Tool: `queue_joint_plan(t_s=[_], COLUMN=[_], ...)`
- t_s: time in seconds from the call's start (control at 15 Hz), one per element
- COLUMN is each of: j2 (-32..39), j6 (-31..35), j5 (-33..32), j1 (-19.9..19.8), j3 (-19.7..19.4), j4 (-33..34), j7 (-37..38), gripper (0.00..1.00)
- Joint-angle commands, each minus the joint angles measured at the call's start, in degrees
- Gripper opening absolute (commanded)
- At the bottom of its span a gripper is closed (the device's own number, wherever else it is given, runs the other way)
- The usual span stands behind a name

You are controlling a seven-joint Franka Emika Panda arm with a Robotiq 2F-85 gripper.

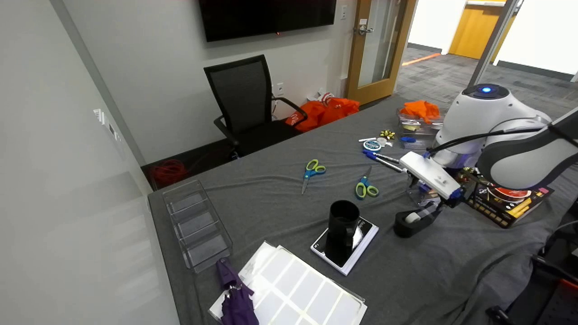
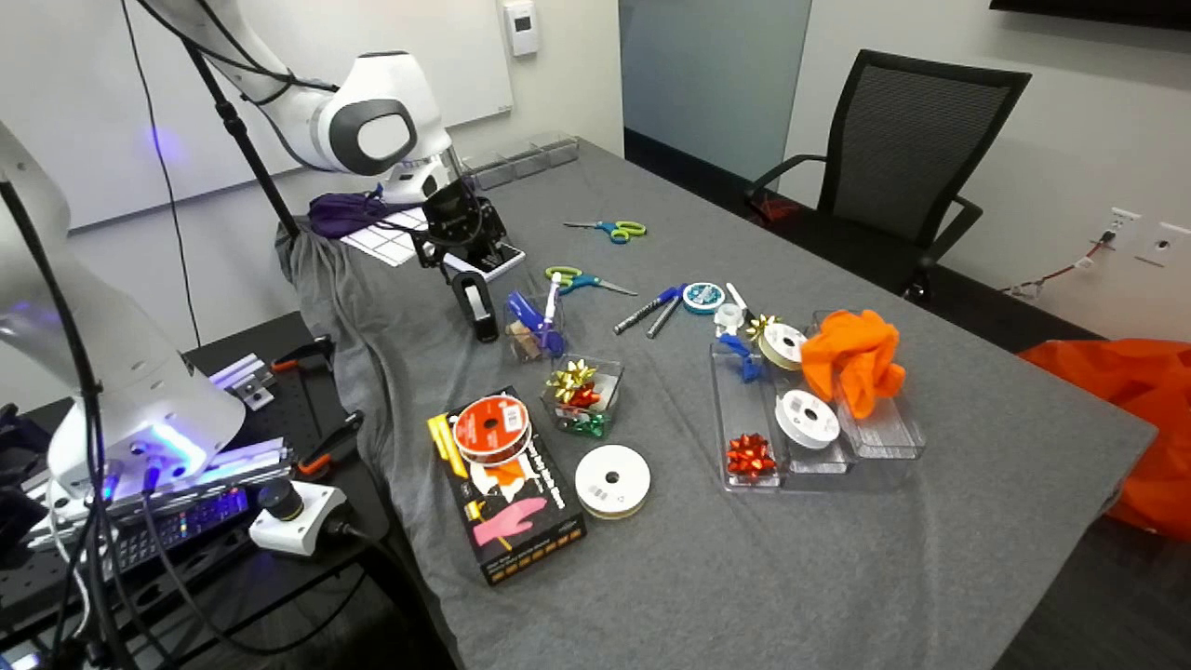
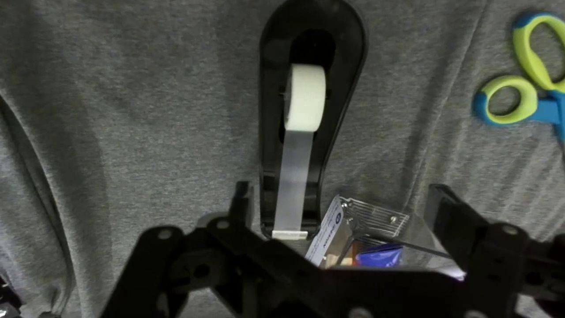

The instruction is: Move the black masking tape dispenser forward

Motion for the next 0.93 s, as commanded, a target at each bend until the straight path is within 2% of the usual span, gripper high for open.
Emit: queue_joint_plan(t_s=[0.0, 0.33, 0.87], j2=[0.62, 1.32, 4.65], j6=[-0.31, -0.88, -0.29], j5=[0.63, 0.67, 7.68], j1=[2.83, 3.35, 6.09], j3=[-2.61, -2.84, -2.03], j4=[0.49, 1.18, 1.51], j7=[-0.05, 0.38, -0.74], gripper=[1.0, 1.0, 1.0])
